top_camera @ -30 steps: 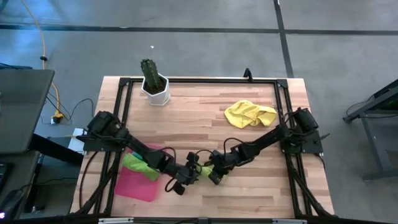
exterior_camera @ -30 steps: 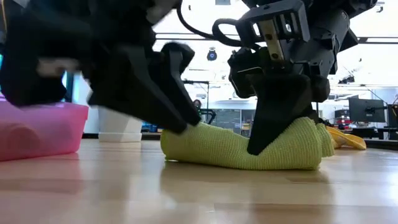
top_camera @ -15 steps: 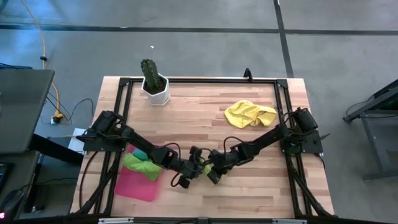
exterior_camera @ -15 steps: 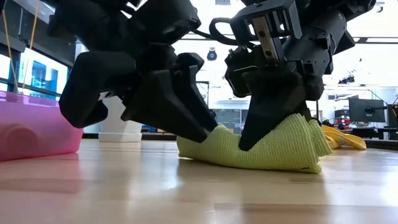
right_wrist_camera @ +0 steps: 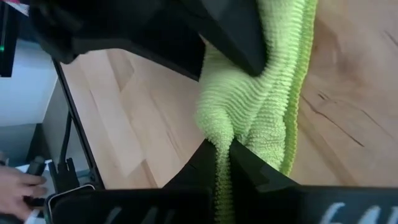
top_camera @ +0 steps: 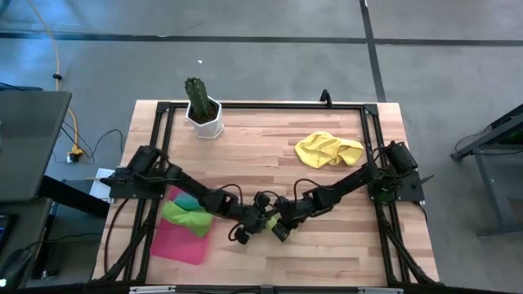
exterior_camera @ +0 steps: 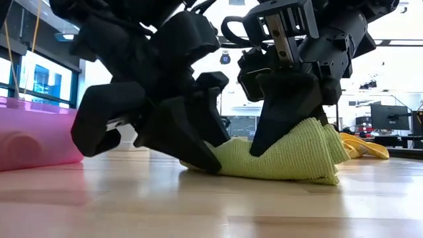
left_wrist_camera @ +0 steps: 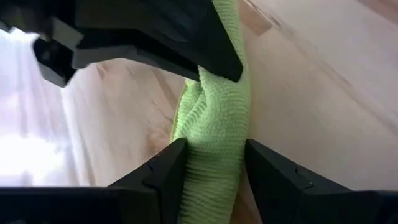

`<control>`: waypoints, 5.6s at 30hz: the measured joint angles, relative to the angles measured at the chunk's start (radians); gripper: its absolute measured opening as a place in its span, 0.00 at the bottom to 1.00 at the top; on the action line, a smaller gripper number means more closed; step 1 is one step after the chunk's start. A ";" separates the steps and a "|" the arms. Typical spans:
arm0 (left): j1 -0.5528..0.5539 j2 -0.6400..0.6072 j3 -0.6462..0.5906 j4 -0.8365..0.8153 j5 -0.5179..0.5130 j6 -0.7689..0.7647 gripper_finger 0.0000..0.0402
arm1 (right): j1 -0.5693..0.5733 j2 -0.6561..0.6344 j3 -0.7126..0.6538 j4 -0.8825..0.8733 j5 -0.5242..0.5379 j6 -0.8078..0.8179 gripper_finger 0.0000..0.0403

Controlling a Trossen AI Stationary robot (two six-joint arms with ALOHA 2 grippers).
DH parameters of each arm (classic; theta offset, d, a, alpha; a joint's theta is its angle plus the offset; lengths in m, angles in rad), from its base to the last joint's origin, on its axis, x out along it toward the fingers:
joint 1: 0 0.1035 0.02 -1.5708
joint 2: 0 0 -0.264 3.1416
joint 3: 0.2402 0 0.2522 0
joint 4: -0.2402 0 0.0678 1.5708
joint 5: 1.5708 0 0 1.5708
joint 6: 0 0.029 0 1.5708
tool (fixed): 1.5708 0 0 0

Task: Roll microfiber towels into tight, uniform cylinder then place into a basket
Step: Put the rolled light green towel into the red bin, then roll the yellow towel

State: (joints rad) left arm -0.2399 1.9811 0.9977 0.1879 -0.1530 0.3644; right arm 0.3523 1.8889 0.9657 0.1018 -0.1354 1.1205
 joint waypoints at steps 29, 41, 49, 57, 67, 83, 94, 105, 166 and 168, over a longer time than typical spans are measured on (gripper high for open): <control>-0.002 0.017 0.005 -0.067 0.276 -0.638 0.07 | -0.016 -0.218 0.003 -0.230 -0.195 -0.423 0.38; 0.004 -0.274 -0.005 -0.301 0.221 -0.653 0.05 | 0.102 -0.502 0.003 -0.659 0.226 -0.499 0.38; -0.056 -0.556 -0.003 -0.648 0.070 -0.687 0.05 | 0.194 -0.587 0.001 -0.983 0.453 -0.328 0.38; -0.277 -0.693 -0.004 -1.022 -0.045 -0.974 0.05 | 0.310 -0.602 0.001 -1.137 0.602 -0.143 0.38; -0.598 -0.693 -0.003 -1.233 -0.100 -1.424 0.05 | 0.384 -0.613 0.000 -1.237 0.660 0.026 0.38; -0.718 -0.550 -0.003 -1.340 -0.125 -1.623 0.05 | 0.389 -0.614 0.000 -1.201 0.718 0.026 0.38; -0.633 -0.348 -0.003 -1.168 -0.023 -1.412 0.05 | 0.389 -0.614 0.000 -1.201 0.730 0.027 0.38; -0.526 -0.293 -0.002 -1.176 0.034 -1.340 0.09 | 0.389 -0.614 0.000 -1.189 0.730 0.028 0.38; 0.025 -0.346 0.596 -0.863 -0.752 -0.690 0.43 | -0.242 -0.902 -0.178 -1.256 0.654 -0.203 0.38; 0.024 -0.346 0.596 -0.825 -0.752 -0.677 0.43 | -0.318 -0.902 -0.230 -1.201 0.603 -0.228 0.38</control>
State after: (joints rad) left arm -0.2156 1.6349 1.5940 -0.6367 -0.9051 -0.3124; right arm 0.0348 0.9867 0.7356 -1.0989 0.4676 0.8928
